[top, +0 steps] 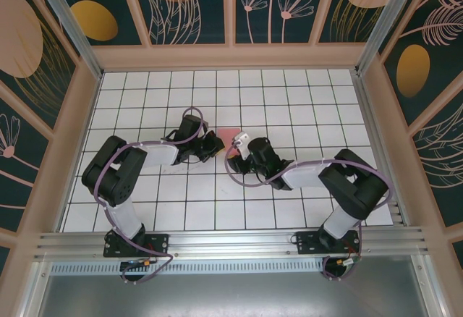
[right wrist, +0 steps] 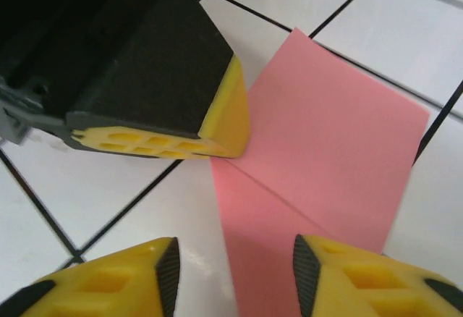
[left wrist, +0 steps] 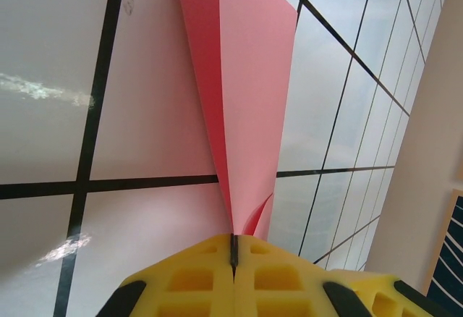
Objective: Fold a paper plane with a square sheet of paper (pick it up from the middle)
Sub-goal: Fold the wing for the fifth time at the center of the table.
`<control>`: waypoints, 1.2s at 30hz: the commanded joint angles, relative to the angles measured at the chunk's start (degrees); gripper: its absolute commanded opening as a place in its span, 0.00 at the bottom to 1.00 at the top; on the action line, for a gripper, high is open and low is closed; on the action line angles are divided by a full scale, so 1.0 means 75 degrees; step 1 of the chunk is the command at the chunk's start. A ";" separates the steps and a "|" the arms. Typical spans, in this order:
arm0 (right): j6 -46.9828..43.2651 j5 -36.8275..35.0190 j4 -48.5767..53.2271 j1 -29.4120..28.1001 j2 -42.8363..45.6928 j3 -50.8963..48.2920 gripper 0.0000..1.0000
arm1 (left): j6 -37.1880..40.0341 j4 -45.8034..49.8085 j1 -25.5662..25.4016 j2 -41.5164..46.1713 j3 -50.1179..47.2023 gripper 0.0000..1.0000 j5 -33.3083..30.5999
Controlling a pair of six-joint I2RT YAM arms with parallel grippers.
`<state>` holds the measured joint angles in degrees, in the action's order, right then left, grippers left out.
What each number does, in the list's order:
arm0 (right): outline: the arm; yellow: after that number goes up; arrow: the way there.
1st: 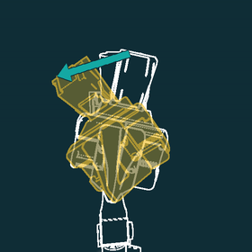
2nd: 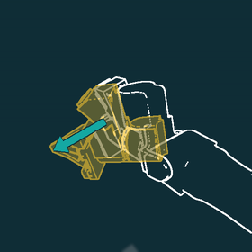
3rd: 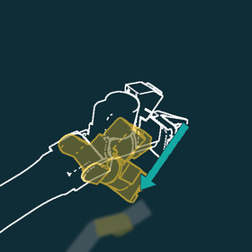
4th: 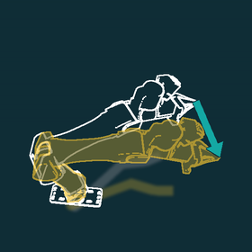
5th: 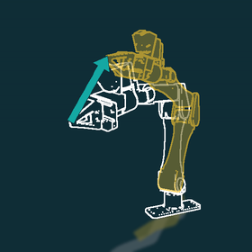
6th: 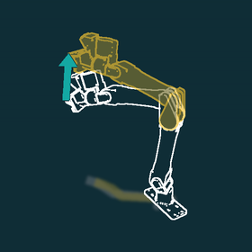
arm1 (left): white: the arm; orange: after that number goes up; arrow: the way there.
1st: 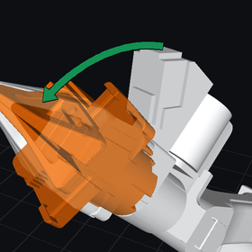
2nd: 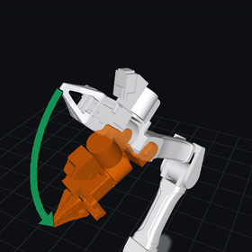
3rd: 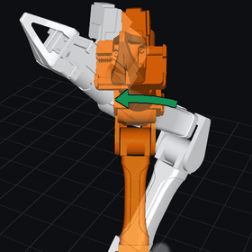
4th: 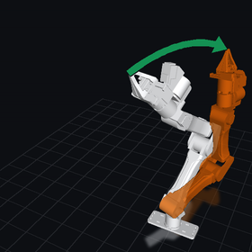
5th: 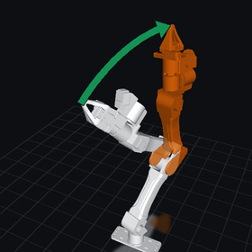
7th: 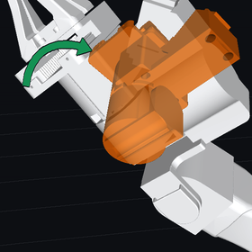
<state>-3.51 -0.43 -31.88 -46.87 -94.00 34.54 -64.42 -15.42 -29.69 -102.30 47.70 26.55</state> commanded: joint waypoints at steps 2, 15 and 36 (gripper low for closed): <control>-0.1085 -0.0698 -0.0760 -0.0097 -0.0408 -0.0150 0.43 | -0.0106 0.0241 -0.0048 0.0123 0.0215 0.00 0.0012; -0.1962 -0.1213 -0.1314 -0.0426 -0.1214 0.0063 0.49 | -0.0153 0.0395 -0.0043 0.0129 0.0308 0.00 -0.0027; -0.2352 -0.1929 -0.2085 -0.0537 -0.1693 0.0164 0.23 | -0.0073 0.0722 -0.0047 0.0242 0.0499 0.00 -0.0080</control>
<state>-20.53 -13.74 -44.95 -50.41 -106.04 34.89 -64.84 -11.73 -29.69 -102.26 49.69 26.33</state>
